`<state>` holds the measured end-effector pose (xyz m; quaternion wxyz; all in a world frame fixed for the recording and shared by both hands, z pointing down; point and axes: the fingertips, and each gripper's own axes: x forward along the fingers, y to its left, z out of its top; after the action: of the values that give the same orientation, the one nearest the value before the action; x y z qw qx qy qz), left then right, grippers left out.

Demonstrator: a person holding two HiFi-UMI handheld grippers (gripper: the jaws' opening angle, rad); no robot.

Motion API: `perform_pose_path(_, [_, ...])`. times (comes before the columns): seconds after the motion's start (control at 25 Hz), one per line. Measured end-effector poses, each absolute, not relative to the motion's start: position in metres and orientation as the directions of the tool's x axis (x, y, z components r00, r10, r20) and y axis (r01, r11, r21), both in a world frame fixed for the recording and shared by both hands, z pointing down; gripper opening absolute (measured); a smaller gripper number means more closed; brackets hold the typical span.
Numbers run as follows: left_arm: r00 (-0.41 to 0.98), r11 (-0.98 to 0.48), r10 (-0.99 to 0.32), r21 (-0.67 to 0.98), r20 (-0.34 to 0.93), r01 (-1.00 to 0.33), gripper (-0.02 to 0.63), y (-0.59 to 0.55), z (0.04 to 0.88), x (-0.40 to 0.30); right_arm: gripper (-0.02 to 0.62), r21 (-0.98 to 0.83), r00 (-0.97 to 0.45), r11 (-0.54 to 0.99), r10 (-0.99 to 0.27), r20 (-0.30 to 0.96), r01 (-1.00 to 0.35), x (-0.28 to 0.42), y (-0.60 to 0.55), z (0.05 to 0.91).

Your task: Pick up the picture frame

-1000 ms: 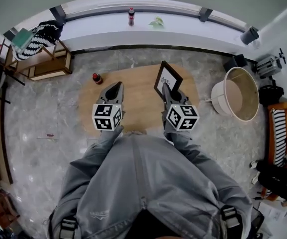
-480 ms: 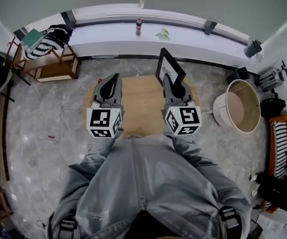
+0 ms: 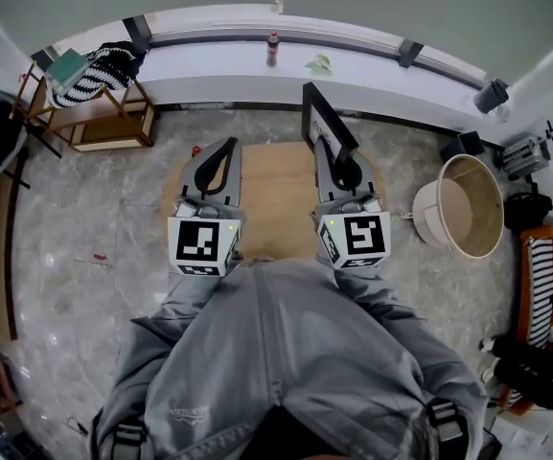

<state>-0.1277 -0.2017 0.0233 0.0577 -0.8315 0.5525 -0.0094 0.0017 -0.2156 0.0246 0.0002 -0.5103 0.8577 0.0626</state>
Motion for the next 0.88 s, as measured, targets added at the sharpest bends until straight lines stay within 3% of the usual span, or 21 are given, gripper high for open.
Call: perform_pose_path(0.88, [0.431, -0.428, -0.902, -0.086, -0.022, -0.9, 0.018, -0.209, 0.041, -0.119, 0.037, 0.057, -0.464, 0.461, -0.884, -0.053, -0.885, 0.008, -0.217, 0.042])
